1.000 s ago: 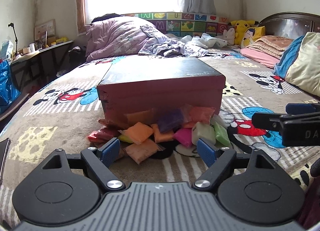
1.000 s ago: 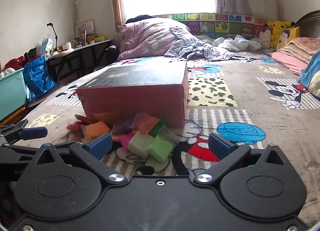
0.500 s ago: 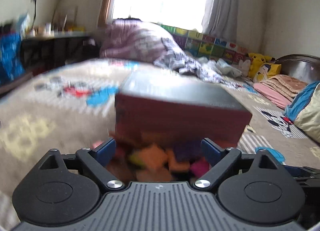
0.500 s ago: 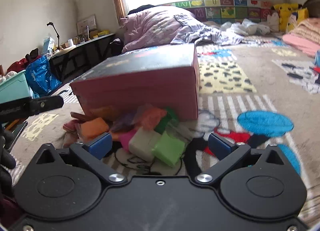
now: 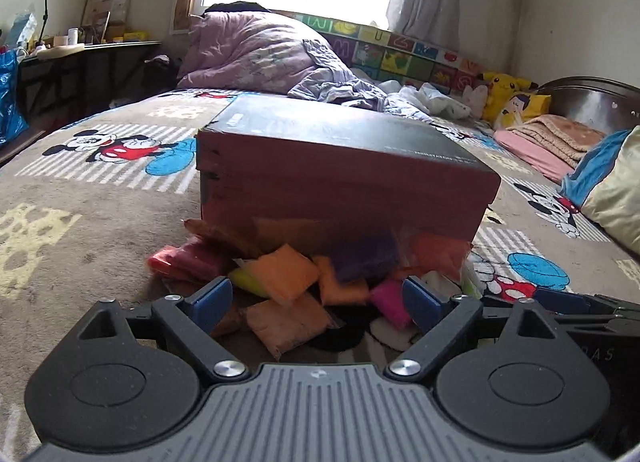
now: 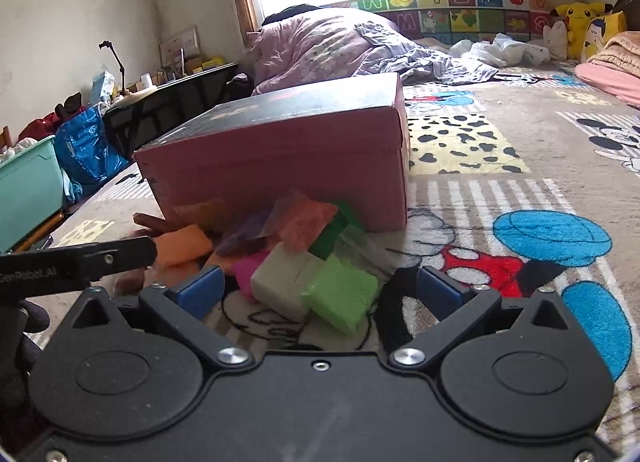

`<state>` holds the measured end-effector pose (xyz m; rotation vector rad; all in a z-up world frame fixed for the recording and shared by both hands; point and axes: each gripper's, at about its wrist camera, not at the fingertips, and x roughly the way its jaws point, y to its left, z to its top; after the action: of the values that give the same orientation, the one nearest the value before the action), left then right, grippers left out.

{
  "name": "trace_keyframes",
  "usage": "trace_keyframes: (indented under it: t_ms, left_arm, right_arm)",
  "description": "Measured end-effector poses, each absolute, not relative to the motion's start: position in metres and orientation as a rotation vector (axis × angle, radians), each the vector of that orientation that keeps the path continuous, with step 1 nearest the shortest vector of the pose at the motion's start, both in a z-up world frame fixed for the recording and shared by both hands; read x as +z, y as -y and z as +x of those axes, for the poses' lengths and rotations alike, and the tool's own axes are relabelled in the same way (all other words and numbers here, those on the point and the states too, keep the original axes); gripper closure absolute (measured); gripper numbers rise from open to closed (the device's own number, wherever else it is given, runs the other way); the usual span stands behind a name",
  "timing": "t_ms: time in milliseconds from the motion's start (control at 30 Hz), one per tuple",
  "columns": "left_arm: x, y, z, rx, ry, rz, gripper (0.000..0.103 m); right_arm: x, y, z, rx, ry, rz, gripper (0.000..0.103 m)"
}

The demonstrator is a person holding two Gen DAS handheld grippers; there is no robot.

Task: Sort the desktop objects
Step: 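Move both tools toward the pink shoebox and its dark lid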

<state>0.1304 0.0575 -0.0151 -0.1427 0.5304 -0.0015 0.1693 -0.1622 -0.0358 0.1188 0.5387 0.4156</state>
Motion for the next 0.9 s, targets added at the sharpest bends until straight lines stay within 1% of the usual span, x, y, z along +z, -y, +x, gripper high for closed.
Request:
trace_keyframes:
  t_ms: [433, 533, 600, 633, 667, 700, 833, 900]
  left_arm:
    - [-0.019, -0.055, 0.137, 0.029, -0.527, -0.145, 0.011]
    - [-0.021, -0.055, 0.138, 0.041, -0.53, -0.146, 0.011]
    - [-0.024, -0.055, 0.141, 0.049, -0.535, -0.147, 0.011]
    - [-0.025, -0.056, 0.142, 0.053, -0.539, -0.146, 0.011]
    - [-0.026, -0.056, 0.143, 0.057, -0.543, -0.147, 0.011]
    - [-0.027, -0.056, 0.145, 0.059, -0.547, -0.15, 0.011]
    - [-0.029, -0.057, 0.148, 0.057, -0.551, -0.163, 0.011]
    - [-0.03, -0.056, 0.149, 0.054, -0.553, -0.16, 0.011]
  right_arm:
    - [-0.04, 0.162, 0.181, 0.416, -0.539, 0.123, 0.001]
    - [-0.042, 0.162, 0.185, 0.417, -0.541, 0.118, 0.003]
    - [-0.045, 0.16, 0.187, 0.42, -0.543, 0.109, 0.007]
    - [-0.046, 0.158, 0.188, 0.425, -0.545, 0.102, 0.013]
    - [-0.048, 0.156, 0.189, 0.433, -0.547, 0.086, 0.023]
    - [-0.049, 0.152, 0.19, 0.441, -0.55, 0.068, 0.028]
    - [-0.051, 0.146, 0.191, 0.456, -0.536, 0.033, 0.03]
    - [-0.049, 0.149, 0.191, 0.456, -0.538, 0.037, 0.035]
